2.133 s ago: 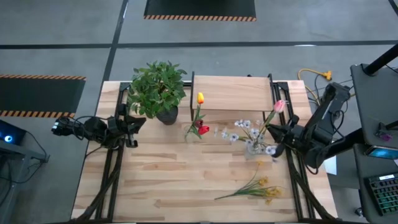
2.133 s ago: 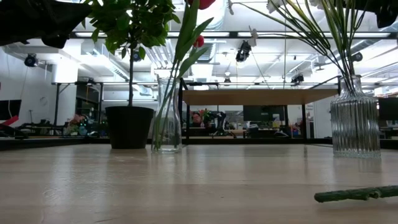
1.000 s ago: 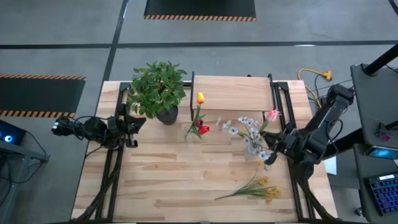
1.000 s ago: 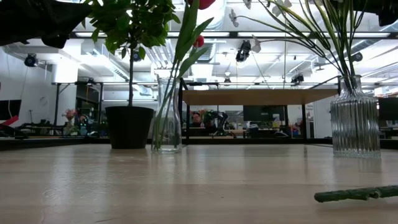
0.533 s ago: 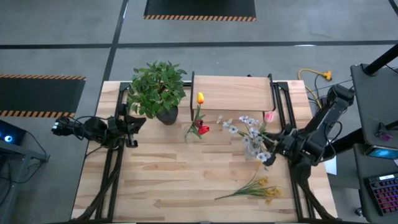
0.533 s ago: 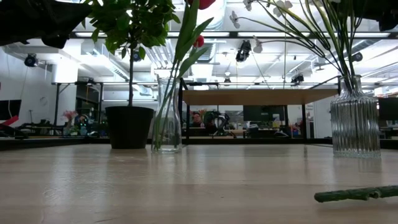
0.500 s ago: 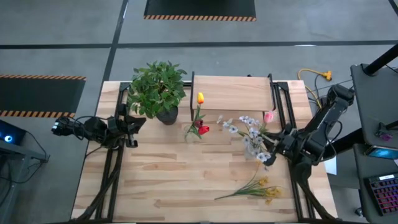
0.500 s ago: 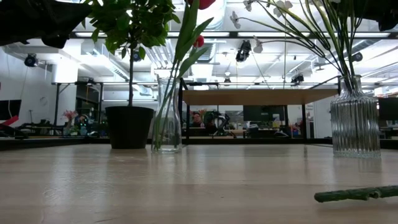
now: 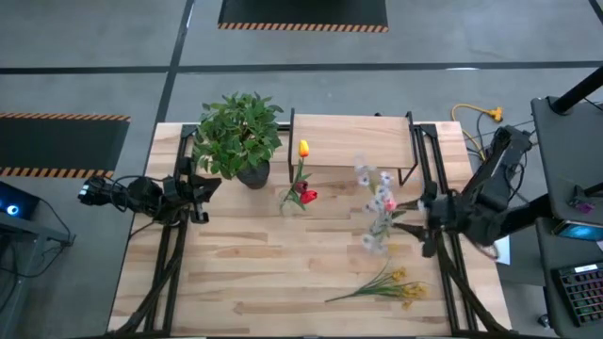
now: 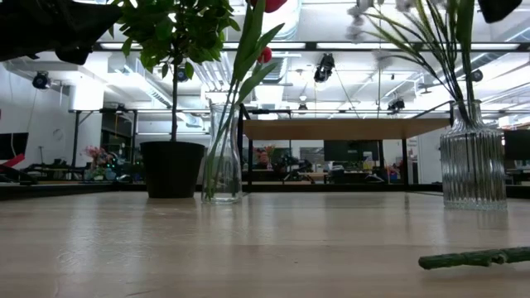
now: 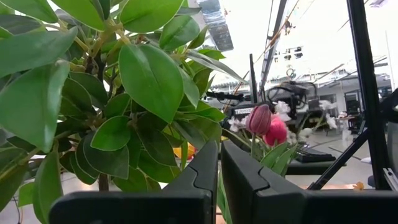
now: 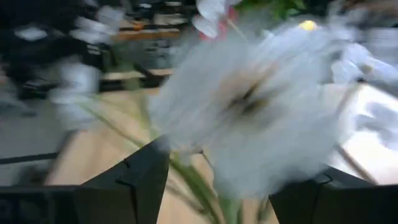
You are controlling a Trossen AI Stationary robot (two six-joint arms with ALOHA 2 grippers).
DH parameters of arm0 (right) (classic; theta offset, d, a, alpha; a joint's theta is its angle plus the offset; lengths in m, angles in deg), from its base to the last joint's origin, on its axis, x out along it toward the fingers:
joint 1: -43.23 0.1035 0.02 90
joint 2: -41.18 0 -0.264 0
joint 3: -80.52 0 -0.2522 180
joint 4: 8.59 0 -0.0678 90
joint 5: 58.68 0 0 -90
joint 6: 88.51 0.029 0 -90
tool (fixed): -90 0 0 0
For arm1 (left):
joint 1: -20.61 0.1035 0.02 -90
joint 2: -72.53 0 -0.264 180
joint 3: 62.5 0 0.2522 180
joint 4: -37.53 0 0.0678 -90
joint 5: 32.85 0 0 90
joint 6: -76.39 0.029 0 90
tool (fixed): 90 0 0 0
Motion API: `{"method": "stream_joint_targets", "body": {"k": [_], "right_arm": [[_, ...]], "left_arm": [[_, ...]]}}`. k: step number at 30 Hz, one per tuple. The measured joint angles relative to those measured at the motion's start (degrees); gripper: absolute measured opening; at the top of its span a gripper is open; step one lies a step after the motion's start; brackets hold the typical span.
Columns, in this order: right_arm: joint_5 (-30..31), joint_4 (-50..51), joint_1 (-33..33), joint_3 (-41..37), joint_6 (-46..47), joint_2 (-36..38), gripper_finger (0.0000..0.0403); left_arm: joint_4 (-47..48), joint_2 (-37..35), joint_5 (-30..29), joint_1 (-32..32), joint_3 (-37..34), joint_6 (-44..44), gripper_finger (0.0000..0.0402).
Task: Pick and place flowers into a vace then onto a shelf
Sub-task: Put the yellow flowers into the right transparent vase
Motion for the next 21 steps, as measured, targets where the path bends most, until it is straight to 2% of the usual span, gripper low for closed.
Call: {"method": "stream_joint_targets", "body": {"k": [2,9,13,16,21], "right_arm": [[-3.45,1.29,0.00,1.30,-0.23,2.41,0.0226],[-8.68,10.81,-0.02,4.88,-0.05,6.70,0.0226],[-16.33,12.20,0.00,7.02,0.81,7.45,0.0226],[-21.88,15.42,0.00,8.86,5.29,6.82,0.0226],[-23.86,20.93,0.00,10.28,14.60,3.23,0.0226]], "left_arm": [[0.00,0.00,-0.01,0.00,0.00,-0.01,0.0004],[0.02,0.00,0.00,0.00,0.00,0.00,0.0004],[0.02,-0.02,0.01,-0.02,0.00,-0.01,0.0004],[0.02,0.00,-0.01,0.00,-0.02,-0.01,0.0004],[0.02,0.00,0.01,0.00,-0.02,-0.01,0.0004]]}}
